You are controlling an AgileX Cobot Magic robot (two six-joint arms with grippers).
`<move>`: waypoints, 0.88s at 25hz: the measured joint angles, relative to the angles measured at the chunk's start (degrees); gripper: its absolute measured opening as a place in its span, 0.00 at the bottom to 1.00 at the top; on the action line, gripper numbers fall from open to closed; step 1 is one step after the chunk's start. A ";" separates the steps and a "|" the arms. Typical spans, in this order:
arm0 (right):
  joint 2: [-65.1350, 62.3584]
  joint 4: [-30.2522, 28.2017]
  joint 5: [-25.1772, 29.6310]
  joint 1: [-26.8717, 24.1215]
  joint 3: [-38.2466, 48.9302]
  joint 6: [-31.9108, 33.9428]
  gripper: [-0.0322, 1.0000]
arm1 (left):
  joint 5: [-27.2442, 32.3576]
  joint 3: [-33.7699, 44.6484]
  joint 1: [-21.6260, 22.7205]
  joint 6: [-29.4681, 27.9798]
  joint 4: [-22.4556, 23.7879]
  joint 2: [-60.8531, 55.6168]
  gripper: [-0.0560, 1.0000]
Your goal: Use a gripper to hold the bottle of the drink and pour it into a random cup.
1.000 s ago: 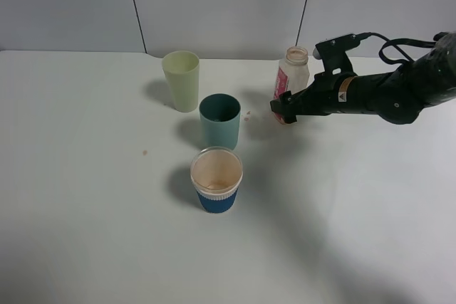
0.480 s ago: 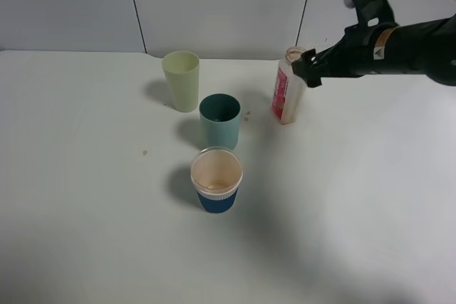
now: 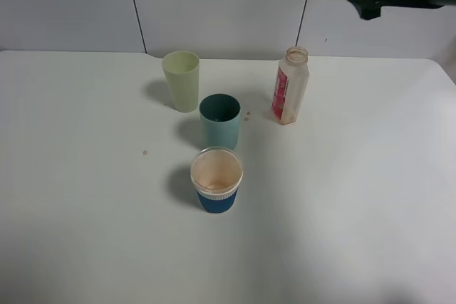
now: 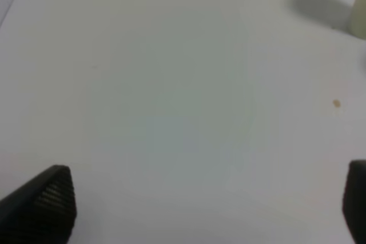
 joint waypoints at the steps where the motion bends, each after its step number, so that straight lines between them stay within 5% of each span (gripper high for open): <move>1: -2.14 0.00 1.62 0.00 0.00 0.00 0.99 | 0.00 0.00 0.00 0.00 0.00 0.00 0.93; 22: -47.04 2.52 45.06 0.00 4.13 -0.41 0.99 | 0.00 0.00 0.00 0.00 0.00 0.00 0.93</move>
